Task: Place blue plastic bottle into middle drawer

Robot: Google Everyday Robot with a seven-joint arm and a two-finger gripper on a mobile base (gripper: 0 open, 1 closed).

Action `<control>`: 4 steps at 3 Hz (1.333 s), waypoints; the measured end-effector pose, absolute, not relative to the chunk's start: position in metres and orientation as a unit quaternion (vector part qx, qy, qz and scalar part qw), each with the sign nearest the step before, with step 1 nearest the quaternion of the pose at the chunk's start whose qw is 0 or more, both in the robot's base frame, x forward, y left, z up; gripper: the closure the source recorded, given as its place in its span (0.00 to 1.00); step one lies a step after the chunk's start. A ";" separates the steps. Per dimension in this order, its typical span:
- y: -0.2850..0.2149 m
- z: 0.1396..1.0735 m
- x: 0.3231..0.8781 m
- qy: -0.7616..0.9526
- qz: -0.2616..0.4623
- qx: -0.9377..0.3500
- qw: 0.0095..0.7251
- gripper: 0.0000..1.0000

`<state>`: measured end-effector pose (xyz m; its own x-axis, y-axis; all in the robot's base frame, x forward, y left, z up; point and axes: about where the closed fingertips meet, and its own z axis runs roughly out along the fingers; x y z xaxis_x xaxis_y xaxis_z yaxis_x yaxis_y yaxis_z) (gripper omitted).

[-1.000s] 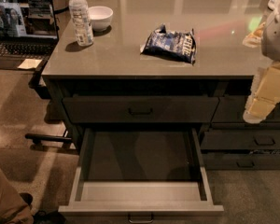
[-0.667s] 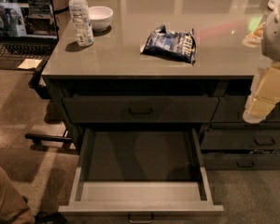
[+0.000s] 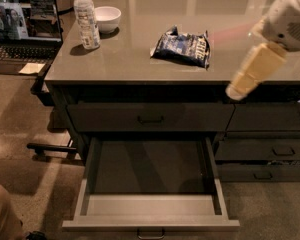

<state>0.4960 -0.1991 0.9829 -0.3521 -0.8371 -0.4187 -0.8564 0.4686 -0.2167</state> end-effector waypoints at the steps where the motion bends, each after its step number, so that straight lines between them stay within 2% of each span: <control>1: -0.176 0.994 0.532 0.837 0.055 -0.451 0.306 0.00; 3: -0.107 1.006 0.589 0.855 0.109 -0.318 0.394 0.00; 4: -0.072 1.008 0.616 0.855 0.094 -0.286 0.422 0.00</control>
Offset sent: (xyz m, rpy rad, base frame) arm 0.1127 0.0823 0.0194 0.5535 -0.1295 -0.4618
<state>0.6160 -0.0720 1.0080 -0.4811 -0.4103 -0.7747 -0.5681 0.8190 -0.0809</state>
